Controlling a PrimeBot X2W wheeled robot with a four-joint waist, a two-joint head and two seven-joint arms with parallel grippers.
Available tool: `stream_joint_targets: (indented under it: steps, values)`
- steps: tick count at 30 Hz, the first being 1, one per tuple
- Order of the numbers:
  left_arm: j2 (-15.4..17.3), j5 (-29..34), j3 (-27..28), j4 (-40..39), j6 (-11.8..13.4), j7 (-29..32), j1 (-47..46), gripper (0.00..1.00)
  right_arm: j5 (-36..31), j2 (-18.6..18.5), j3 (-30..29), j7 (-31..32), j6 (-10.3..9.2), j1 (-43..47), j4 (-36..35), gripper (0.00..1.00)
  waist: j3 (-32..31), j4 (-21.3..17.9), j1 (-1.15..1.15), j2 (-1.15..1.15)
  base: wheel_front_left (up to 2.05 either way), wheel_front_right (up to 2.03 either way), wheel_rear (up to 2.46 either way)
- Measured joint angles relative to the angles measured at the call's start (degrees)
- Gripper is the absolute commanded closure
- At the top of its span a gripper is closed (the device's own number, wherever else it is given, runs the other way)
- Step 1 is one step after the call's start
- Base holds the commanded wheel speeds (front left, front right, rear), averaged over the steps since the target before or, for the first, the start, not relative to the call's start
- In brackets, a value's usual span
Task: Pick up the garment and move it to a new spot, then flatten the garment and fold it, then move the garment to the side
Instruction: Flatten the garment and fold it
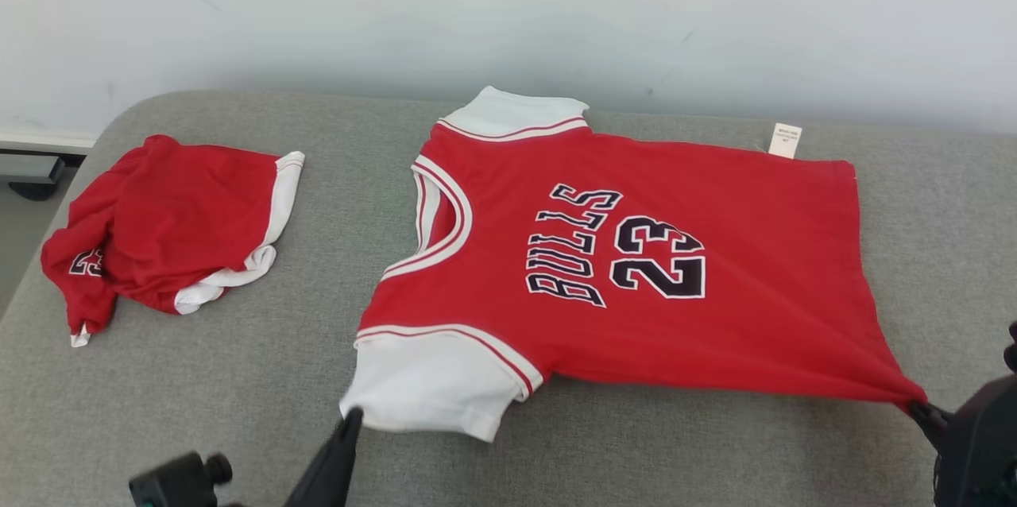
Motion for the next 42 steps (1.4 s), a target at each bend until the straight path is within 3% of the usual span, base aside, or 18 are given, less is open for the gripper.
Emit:
stream_joint_targets:
  steps: [10, 21, 29, 35, 42]
  values:
    - [2.6, -3.1, -1.3, -7.5, 3.6, 6.2, 9.5, 1.00, 0.0, 0.1, -2.3, -0.8, 0.00, 4.3, 1.3, 1.00, 0.1, 1.0, 0.02, 0.01, 0.00, 0.00, 0.00]
    - [8.3, -3.7, -2.7, -14.0, 5.3, 12.0, 17.0, 1.00, 0.8, 0.1, -4.6, -0.6, 0.00, 9.3, 2.0, 1.00, 0.0, 3.8, 0.02, 0.01, 0.00, 0.00, 0.00]
    - [11.8, -6.3, -3.6, -18.5, 6.2, 17.5, 20.6, 1.00, 5.8, 0.1, -6.7, 2.5, 0.00, 19.9, -2.3, 1.00, -0.8, 5.8, 0.02, 0.01, 0.00, 0.00, 0.00]
    - [11.2, -7.9, -1.7, -19.1, 5.1, 16.4, 19.6, 1.00, 7.2, 0.1, -5.7, 1.3, 0.00, 20.6, -4.8, 1.00, -1.5, 4.6, 0.01, 0.01, 0.00, 0.00, 0.00]
    - [8.5, -9.5, -0.5, -15.7, 4.6, 16.3, 11.5, 1.00, 6.6, 0.1, -3.1, -2.0, 0.00, 14.9, -2.4, 1.00, -2.9, 2.8, 0.01, 0.01, 0.00, 0.00, 0.00]
